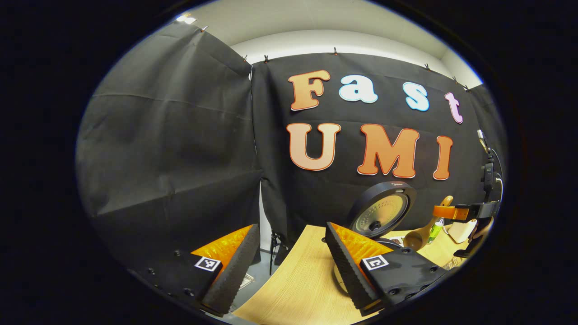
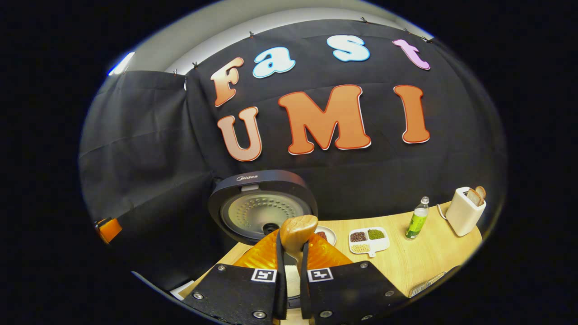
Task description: Close the left gripper, press the button to open the rice cooker; take a wooden spoon from the chopstick holder with the right hand, scoop a spoonful of rice and pour it into the rice cooker, then put the wooden spoon back into the chopstick holder.
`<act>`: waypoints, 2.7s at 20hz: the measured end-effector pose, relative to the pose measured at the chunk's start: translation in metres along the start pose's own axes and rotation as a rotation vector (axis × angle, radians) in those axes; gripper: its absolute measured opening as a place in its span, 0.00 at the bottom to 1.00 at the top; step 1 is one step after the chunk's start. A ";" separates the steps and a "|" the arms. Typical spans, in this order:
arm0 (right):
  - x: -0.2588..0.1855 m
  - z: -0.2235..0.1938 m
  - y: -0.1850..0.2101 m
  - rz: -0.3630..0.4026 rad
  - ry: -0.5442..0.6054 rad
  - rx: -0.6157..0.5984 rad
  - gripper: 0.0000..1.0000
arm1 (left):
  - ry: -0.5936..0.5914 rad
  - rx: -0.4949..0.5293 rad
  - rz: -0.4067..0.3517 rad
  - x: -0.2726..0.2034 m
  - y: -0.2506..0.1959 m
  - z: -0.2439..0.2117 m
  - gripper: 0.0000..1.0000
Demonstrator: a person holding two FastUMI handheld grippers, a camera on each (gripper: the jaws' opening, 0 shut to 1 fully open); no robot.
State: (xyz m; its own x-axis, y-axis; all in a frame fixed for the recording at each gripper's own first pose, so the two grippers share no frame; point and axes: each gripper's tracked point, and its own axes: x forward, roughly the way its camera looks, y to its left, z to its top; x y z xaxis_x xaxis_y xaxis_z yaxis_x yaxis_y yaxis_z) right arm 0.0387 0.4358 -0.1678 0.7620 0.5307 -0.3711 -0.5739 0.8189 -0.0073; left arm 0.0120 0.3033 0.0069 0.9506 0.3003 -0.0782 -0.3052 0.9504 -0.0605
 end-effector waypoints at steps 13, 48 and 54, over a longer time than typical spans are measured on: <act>-0.091 0.023 -0.155 -0.226 -0.068 0.077 0.11 | -0.032 0.003 -0.053 0.000 -0.026 0.007 0.94; -0.137 -0.158 -0.362 -0.416 0.255 0.293 0.24 | 0.011 0.063 -0.122 -0.018 -0.136 0.002 0.98; -0.157 -0.145 -0.398 -0.485 0.254 0.279 0.57 | 0.000 0.062 -0.128 -0.019 -0.157 0.007 0.94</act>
State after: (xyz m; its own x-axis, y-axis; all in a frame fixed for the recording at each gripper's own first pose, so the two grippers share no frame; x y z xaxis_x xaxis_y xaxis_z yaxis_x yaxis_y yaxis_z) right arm 0.1041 -0.0051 -0.2411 0.8018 0.0423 -0.5961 -0.0532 0.9986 -0.0006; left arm 0.0425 0.1492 0.0245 0.9817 0.1760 -0.0734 -0.1771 0.9842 -0.0081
